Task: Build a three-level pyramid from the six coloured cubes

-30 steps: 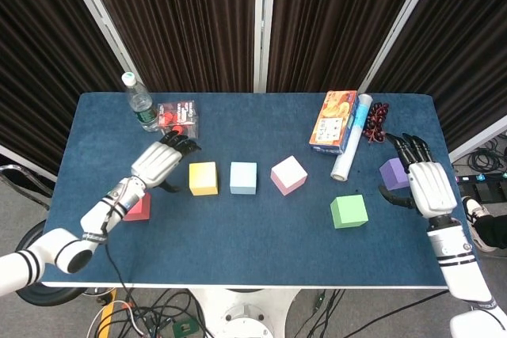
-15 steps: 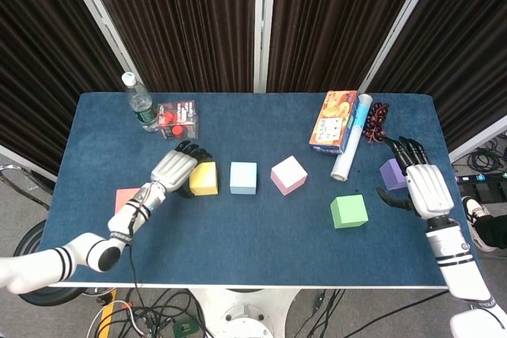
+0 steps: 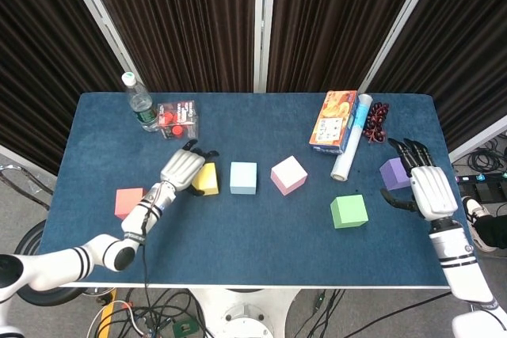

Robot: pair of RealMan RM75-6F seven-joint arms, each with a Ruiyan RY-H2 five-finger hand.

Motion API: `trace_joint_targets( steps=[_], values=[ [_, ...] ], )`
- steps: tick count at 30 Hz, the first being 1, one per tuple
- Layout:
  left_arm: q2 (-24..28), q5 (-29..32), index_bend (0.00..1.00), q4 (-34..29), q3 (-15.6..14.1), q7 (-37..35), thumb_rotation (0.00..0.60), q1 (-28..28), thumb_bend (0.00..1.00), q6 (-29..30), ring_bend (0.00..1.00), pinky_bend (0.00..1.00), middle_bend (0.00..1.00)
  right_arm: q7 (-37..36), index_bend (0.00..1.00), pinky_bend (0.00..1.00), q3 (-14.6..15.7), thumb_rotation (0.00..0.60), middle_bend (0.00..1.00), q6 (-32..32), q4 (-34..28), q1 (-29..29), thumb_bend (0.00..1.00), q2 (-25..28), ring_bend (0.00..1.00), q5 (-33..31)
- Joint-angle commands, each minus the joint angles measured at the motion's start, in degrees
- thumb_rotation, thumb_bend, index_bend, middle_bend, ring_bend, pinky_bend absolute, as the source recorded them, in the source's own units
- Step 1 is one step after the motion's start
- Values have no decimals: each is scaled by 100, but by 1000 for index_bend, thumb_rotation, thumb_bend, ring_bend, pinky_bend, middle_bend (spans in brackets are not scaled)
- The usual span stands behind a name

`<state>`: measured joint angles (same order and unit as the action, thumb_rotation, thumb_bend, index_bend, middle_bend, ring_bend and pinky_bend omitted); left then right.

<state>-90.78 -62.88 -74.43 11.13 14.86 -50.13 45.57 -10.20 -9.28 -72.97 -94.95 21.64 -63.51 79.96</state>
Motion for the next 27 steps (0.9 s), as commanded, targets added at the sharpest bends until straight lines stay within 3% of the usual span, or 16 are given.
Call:
trace_joint_targets(
  steps=[1,13,27],
  values=[
    [-57,-124,209,105,7,-196,600,-20,172,21,309,89,487,-8,0,0,2,600,121,3,17,-12,200,-3,0,0],
    [163,-845,209,420,-58,-940,600,-444,175,-618,296,85,460,-15,0,0,-32,600,121,-33,36,-89,200,-13,0,-57],
    [144,-1131,209,708,-99,-1289,600,-835,174,-991,290,82,451,60,0,0,-66,600,121,-76,-11,-164,200,6,0,-100]
  ],
)
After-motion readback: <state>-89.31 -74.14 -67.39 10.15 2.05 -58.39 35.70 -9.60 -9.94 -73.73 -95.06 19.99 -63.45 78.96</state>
